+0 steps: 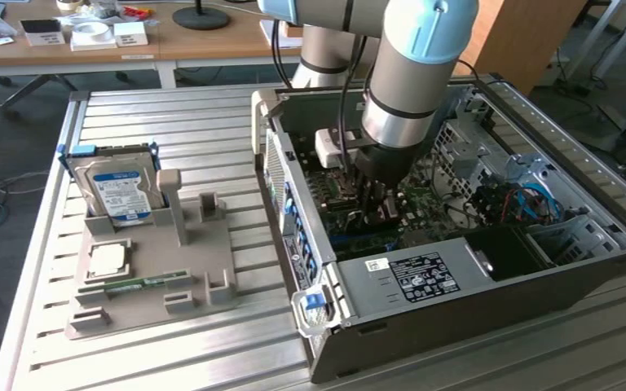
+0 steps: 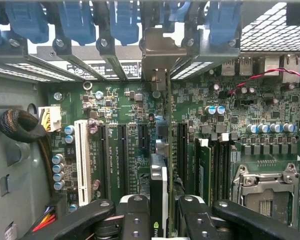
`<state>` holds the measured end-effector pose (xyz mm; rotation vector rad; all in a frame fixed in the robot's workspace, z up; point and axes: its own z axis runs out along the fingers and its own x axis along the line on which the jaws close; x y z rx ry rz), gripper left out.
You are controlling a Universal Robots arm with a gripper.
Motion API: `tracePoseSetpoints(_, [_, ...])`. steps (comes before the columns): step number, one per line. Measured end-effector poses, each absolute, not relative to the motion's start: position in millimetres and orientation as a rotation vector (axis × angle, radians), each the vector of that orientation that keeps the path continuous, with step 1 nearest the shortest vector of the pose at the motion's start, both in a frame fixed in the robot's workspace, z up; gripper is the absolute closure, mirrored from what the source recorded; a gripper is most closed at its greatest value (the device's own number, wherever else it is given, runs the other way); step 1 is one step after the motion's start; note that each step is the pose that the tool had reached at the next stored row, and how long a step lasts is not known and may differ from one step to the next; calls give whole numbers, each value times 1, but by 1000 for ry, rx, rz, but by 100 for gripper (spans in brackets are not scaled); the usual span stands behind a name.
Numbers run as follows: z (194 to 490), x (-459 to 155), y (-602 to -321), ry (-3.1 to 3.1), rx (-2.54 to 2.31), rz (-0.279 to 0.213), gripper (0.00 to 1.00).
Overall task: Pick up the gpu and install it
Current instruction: 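Insert the gpu into the slot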
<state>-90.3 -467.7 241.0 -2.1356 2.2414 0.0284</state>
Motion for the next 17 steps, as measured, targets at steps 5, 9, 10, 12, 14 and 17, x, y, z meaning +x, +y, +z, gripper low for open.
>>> tracePoseSetpoints(5, [241,-93,-467,2240,-2135,28,73])
tracePoseSetpoints(9, [241,-93,-467,2241,-2136,28,73])
tracePoseSetpoints(10, [241,-94,-467,2241,-2136,29,73])
tracePoseSetpoints(12, [241,-94,-467,2241,-2135,29,73])
tracePoseSetpoints(14, [241,-94,-467,2243,-2135,31,73])
tracePoseSetpoints(17, [241,-94,-467,2242,-2135,28,67])
